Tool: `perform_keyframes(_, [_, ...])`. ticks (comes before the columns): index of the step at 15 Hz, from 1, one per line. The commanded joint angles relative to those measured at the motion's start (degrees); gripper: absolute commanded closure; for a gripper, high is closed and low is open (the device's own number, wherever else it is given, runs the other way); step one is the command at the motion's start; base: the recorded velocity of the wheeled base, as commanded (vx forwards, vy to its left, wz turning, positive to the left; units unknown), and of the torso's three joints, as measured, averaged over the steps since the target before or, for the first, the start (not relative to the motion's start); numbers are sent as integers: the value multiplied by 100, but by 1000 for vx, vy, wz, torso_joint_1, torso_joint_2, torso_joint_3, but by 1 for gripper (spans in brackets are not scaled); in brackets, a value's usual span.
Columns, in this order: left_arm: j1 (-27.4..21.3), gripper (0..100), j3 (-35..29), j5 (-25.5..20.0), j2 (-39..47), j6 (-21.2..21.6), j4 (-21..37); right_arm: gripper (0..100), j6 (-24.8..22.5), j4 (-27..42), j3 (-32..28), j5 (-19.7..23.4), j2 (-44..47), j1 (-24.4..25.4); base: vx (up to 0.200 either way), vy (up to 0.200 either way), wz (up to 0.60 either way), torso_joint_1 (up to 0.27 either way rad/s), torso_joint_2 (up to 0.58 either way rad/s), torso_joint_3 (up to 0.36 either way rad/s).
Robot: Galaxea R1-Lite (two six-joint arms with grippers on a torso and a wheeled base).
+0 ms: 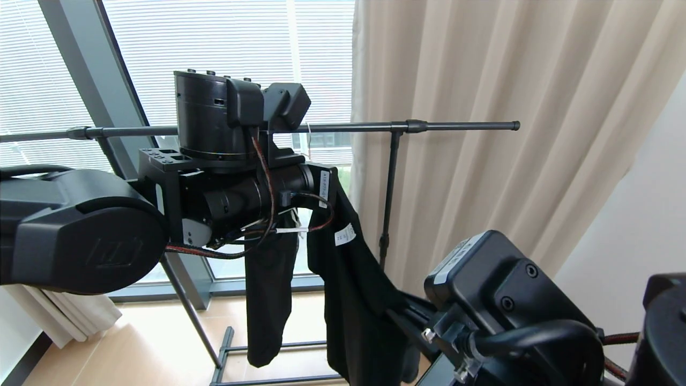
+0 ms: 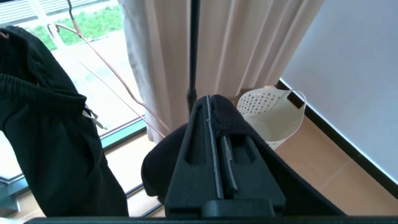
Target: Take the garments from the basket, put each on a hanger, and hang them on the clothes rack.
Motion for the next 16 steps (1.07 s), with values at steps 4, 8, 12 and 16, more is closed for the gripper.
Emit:
perform_keyframes(4, [-112, 100, 2, -1, 6, -10, -8, 100, 592, 27, -360, 118, 492, 269, 0, 0, 0, 0, 0, 0])
perform_keyframes(8, [-51, 100, 90, 61, -293, 7, 440, 100, 188, 792, -343, 74, 210, -531, 0, 0, 0, 0, 0, 0])
perform_keyframes(12, [125, 100, 151, 70, -917, 157, 1521, 100, -207, 968, -360, 4, -45, -1305, 0, 0, 0, 0, 0, 0])
perform_keyframes(16, [-7, 100, 784, 96, -1304, 271, 2488, 100, -199, 898, -844, -40, 412, -1744, 0, 0, 0, 0, 0, 0])
